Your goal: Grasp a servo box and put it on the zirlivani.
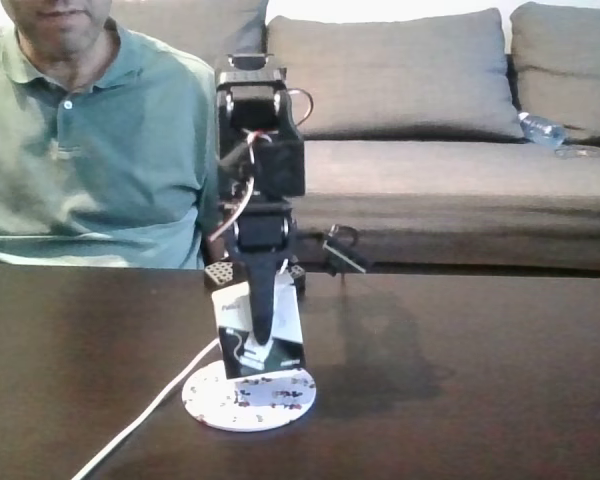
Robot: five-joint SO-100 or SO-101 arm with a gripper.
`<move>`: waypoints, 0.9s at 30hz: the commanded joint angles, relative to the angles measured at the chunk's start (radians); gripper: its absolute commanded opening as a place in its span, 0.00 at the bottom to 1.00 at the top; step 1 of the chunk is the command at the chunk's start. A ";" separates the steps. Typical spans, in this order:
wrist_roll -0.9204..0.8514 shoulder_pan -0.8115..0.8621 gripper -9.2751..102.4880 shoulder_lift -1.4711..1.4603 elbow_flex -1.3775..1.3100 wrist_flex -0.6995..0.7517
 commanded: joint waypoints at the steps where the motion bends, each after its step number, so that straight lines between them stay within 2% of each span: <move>1: 0.003 0.032 0.21 -0.005 -0.006 -0.031; 10: -0.005 0.080 0.22 -0.074 -0.002 -0.028; 15: -0.008 0.063 0.37 -0.067 -0.002 -0.015; 21: -0.008 0.026 0.37 -0.066 -0.002 -0.009; 27: 0.003 -0.032 0.37 -0.003 -0.083 0.135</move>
